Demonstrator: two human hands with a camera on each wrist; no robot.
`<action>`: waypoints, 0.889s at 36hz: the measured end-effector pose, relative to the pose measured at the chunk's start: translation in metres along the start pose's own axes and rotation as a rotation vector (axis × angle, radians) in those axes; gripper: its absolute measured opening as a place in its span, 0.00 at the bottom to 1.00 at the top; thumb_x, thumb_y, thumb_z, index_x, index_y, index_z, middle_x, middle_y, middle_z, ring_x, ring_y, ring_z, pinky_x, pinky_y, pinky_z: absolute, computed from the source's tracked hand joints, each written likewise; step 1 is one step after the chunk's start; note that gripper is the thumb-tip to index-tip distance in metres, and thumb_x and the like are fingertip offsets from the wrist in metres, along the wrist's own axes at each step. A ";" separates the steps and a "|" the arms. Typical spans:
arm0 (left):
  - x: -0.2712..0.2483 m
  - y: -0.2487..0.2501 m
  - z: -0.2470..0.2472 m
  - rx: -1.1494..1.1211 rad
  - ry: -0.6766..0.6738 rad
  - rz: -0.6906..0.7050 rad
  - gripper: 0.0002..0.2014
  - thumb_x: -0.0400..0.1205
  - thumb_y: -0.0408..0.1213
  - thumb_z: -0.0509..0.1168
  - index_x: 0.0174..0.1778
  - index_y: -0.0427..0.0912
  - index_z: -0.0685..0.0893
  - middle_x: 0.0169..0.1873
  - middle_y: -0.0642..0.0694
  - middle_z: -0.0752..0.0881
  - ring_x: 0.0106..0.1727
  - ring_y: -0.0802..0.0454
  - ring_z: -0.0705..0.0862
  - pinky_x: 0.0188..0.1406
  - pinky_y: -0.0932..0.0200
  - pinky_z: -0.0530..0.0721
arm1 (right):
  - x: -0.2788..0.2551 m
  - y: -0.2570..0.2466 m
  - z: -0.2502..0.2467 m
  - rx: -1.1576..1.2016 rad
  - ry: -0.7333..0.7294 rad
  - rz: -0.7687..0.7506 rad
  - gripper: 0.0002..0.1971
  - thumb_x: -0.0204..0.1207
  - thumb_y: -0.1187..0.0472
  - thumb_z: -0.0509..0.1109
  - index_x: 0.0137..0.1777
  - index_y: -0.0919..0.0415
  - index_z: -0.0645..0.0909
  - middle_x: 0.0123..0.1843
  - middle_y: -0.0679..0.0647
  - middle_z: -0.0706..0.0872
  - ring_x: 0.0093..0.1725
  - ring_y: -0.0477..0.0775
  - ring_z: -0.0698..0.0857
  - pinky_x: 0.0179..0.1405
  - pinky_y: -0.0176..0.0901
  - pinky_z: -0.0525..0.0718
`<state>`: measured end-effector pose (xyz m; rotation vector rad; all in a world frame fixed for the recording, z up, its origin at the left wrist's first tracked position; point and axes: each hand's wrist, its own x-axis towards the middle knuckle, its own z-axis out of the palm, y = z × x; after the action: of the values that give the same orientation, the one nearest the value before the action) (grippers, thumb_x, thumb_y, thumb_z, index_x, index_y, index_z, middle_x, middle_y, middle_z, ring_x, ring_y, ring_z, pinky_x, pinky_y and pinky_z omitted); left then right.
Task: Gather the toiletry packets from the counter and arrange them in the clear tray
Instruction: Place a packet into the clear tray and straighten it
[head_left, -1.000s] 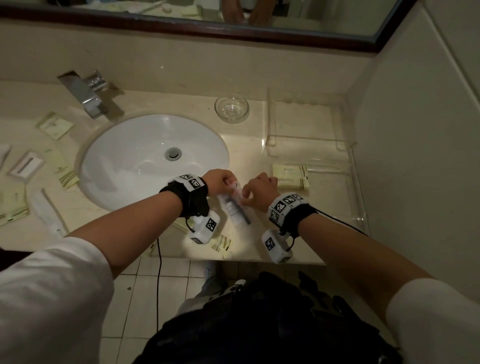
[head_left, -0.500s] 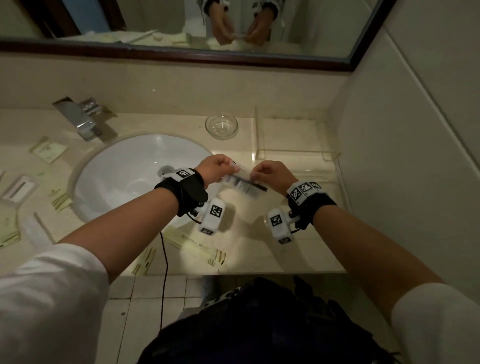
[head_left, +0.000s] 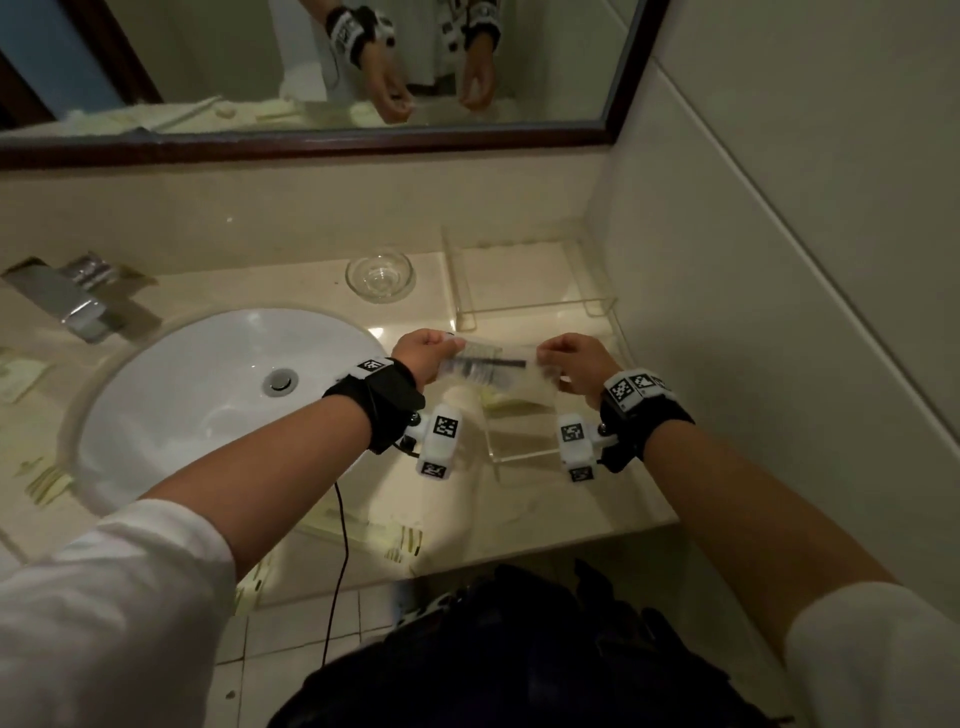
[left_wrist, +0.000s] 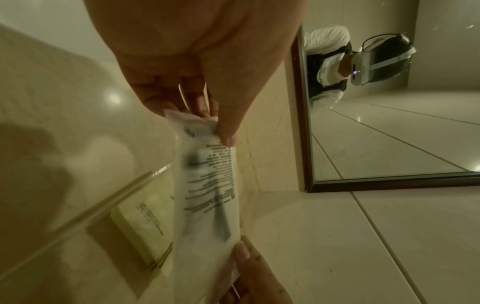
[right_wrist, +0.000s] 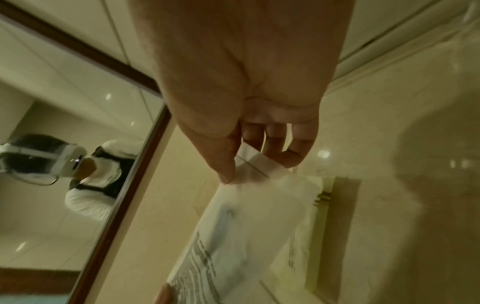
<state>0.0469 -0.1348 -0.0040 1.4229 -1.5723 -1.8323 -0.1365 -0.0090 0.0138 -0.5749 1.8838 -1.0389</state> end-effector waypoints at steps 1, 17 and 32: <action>0.001 0.000 0.005 0.000 0.003 -0.011 0.14 0.79 0.36 0.70 0.29 0.46 0.75 0.24 0.48 0.73 0.21 0.56 0.66 0.17 0.67 0.65 | -0.001 0.003 -0.004 0.026 0.010 0.017 0.05 0.77 0.67 0.70 0.41 0.57 0.80 0.37 0.52 0.85 0.34 0.48 0.81 0.35 0.40 0.79; 0.011 -0.003 0.068 0.165 0.002 -0.136 0.20 0.81 0.45 0.66 0.61 0.33 0.83 0.62 0.34 0.84 0.65 0.37 0.82 0.68 0.44 0.80 | 0.002 0.030 -0.040 0.201 0.268 0.286 0.07 0.77 0.72 0.65 0.40 0.69 0.83 0.37 0.61 0.83 0.27 0.51 0.73 0.25 0.41 0.65; 0.014 0.001 0.090 0.124 -0.115 -0.193 0.22 0.84 0.40 0.64 0.67 0.25 0.76 0.67 0.25 0.78 0.68 0.30 0.78 0.53 0.53 0.78 | 0.008 0.036 -0.042 0.250 0.236 0.309 0.22 0.83 0.62 0.60 0.75 0.68 0.71 0.56 0.57 0.74 0.42 0.52 0.77 0.45 0.45 0.79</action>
<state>-0.0345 -0.0970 -0.0198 1.5996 -1.6816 -1.9874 -0.1760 0.0227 -0.0090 -0.0134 1.9280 -1.1478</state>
